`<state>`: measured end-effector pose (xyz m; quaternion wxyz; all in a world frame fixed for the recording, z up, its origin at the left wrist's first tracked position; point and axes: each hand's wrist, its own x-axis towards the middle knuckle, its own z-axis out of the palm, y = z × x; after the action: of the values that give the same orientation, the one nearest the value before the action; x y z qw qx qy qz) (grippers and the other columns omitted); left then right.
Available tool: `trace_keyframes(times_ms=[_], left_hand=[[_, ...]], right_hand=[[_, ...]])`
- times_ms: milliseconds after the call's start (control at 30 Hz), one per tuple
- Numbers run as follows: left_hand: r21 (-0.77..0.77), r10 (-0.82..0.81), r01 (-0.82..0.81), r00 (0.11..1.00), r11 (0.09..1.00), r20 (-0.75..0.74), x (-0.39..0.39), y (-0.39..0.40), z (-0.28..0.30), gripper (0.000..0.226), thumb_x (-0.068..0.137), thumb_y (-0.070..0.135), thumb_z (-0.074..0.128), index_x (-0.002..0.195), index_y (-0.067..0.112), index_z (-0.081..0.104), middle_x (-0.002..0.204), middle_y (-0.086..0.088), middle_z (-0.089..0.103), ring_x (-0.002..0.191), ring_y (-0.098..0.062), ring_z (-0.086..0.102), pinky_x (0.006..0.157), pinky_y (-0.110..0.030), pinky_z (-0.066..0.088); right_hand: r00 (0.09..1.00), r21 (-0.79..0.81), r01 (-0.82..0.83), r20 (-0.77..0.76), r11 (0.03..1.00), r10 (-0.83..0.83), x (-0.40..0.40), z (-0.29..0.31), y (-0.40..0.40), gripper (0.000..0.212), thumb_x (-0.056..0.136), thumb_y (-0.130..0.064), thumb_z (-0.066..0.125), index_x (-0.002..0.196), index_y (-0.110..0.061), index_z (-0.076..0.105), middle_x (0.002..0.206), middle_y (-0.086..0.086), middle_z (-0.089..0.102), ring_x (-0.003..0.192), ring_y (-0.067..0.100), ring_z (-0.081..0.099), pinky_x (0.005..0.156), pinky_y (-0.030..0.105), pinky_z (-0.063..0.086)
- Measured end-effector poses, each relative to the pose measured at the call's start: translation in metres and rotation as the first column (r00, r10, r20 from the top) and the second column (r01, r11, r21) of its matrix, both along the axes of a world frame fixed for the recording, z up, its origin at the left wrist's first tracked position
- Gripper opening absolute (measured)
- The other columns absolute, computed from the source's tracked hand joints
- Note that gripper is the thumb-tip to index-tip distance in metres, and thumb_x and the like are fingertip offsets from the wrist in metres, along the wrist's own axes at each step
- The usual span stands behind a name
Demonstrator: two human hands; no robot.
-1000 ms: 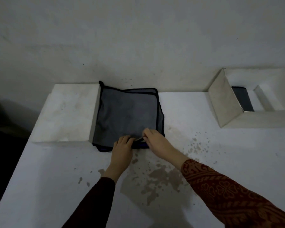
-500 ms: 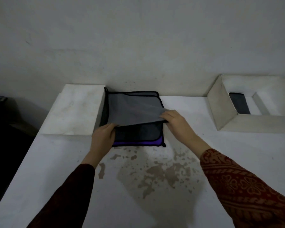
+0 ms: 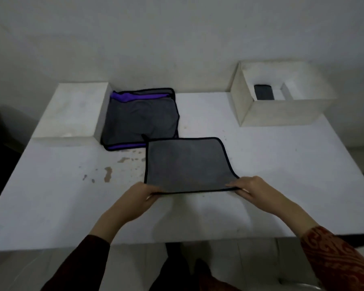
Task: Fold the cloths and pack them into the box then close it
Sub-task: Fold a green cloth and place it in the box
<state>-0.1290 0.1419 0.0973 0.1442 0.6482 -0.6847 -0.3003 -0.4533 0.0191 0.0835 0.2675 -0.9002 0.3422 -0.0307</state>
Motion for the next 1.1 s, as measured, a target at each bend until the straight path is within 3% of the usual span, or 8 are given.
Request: trace_keyframes(times_ms=[133, 300, 367, 467, 567, 700, 967, 1100], left_hand=[[0.154, -0.050, 0.045, 0.998, 0.987, 0.027, -0.017, 0.017, -0.012, 0.026, 0.094, 0.019, 0.050, 0.113, 0.020, 0.068, 0.110, 0.001, 0.071, 0.092, -0.013, 0.064, 0.082, -0.025, 0.051], [0.220, -0.090, 0.078, 0.995, 0.972, 0.048, -0.017, 0.010, -0.013, 0.022, 0.093, 0.016, 0.051, 0.103, 0.012, 0.070, 0.097, -0.005, 0.071, 0.083, -0.014, 0.062, 0.074, -0.026, 0.047], [0.197, 0.004, -0.006, 1.000, 0.980, 0.009, -0.011, -0.002, -0.011, 0.018, 0.091, 0.016, 0.055, 0.095, 0.011, 0.071, 0.089, -0.005, 0.071, 0.077, -0.015, 0.062, 0.069, -0.026, 0.048], [0.095, 0.296, -0.285, 0.946, 0.954, -0.134, 0.005, -0.030, -0.015, 0.010, 0.087, 0.018, 0.062, 0.087, 0.014, 0.071, 0.083, -0.002, 0.070, 0.077, -0.012, 0.064, 0.065, -0.021, 0.048], [0.069, 0.507, -0.506, 0.830, 0.860, -0.232, 0.018, -0.063, -0.028, 0.005, 0.085, 0.016, 0.064, 0.086, 0.014, 0.068, 0.082, -0.002, 0.068, 0.077, -0.011, 0.062, 0.067, -0.022, 0.046], [0.075, 0.630, -0.629, 0.751, 0.774, -0.197, 0.025, -0.098, -0.049, 0.008, 0.085, 0.017, 0.063, 0.089, 0.011, 0.067, 0.082, -0.005, 0.065, 0.079, -0.019, 0.059, 0.071, -0.027, 0.042], [0.041, 0.664, -0.666, 0.734, 0.745, -0.142, 0.027, -0.123, -0.074, 0.015, 0.086, 0.019, 0.062, 0.088, 0.005, 0.066, 0.086, -0.013, 0.068, 0.079, -0.024, 0.061, 0.068, -0.028, 0.042], [0.053, 0.696, -0.694, 0.717, 0.718, -0.049, 0.025, -0.119, -0.079, 0.022, 0.086, 0.016, 0.060, 0.103, 0.003, 0.064, 0.095, -0.016, 0.066, 0.080, -0.023, 0.058, 0.067, -0.027, 0.040]], right_hand=[[0.997, 0.194, 0.041, -0.071, 0.980, -0.027, -0.023, -0.013, 0.024, 0.025, 0.092, -0.029, 0.056, 0.112, -0.021, 0.068, 0.096, -0.005, 0.074, 0.077, -0.001, 0.063, 0.068, 0.007, 0.044], [0.995, 0.260, 0.052, -0.094, 0.964, -0.028, -0.023, -0.019, 0.015, 0.018, 0.091, -0.024, 0.059, 0.097, -0.012, 0.071, 0.065, -0.014, 0.058, 0.061, -0.003, 0.055, 0.056, 0.012, 0.037], [0.994, 0.267, 0.111, -0.017, 0.957, -0.111, -0.018, -0.017, -0.002, 0.009, 0.088, -0.018, 0.063, 0.091, -0.019, 0.071, 0.067, -0.016, 0.062, 0.065, 0.000, 0.059, 0.058, 0.010, 0.040], [0.937, 0.277, 0.285, 0.121, 0.918, -0.327, -0.005, -0.020, -0.038, 0.021, 0.084, -0.013, 0.067, 0.071, -0.028, 0.063, 0.057, -0.015, 0.059, 0.056, -0.001, 0.053, 0.055, 0.011, 0.037], [0.866, 0.262, 0.430, 0.152, 0.864, -0.477, 0.017, -0.025, -0.071, 0.018, 0.082, -0.017, 0.069, 0.067, -0.018, 0.059, 0.055, -0.008, 0.051, 0.051, -0.001, 0.046, 0.050, 0.010, 0.033], [0.838, 0.238, 0.500, 0.106, 0.832, -0.535, 0.040, -0.046, -0.099, 0.019, 0.085, -0.020, 0.066, 0.069, -0.016, 0.056, 0.057, -0.009, 0.050, 0.058, 0.011, 0.049, 0.052, 0.010, 0.036], [0.786, 0.193, 0.601, 0.036, 0.776, -0.617, 0.053, -0.066, -0.115, 0.021, 0.086, -0.028, 0.065, 0.071, -0.015, 0.056, 0.062, 0.000, 0.053, 0.064, 0.020, 0.051, 0.050, 0.017, 0.029], [0.697, 0.221, 0.689, 0.056, 0.690, -0.714, 0.055, -0.067, -0.106, 0.020, 0.082, -0.031, 0.069, 0.080, -0.012, 0.061, 0.073, 0.002, 0.060, 0.073, 0.022, 0.058, 0.060, 0.025, 0.042]])
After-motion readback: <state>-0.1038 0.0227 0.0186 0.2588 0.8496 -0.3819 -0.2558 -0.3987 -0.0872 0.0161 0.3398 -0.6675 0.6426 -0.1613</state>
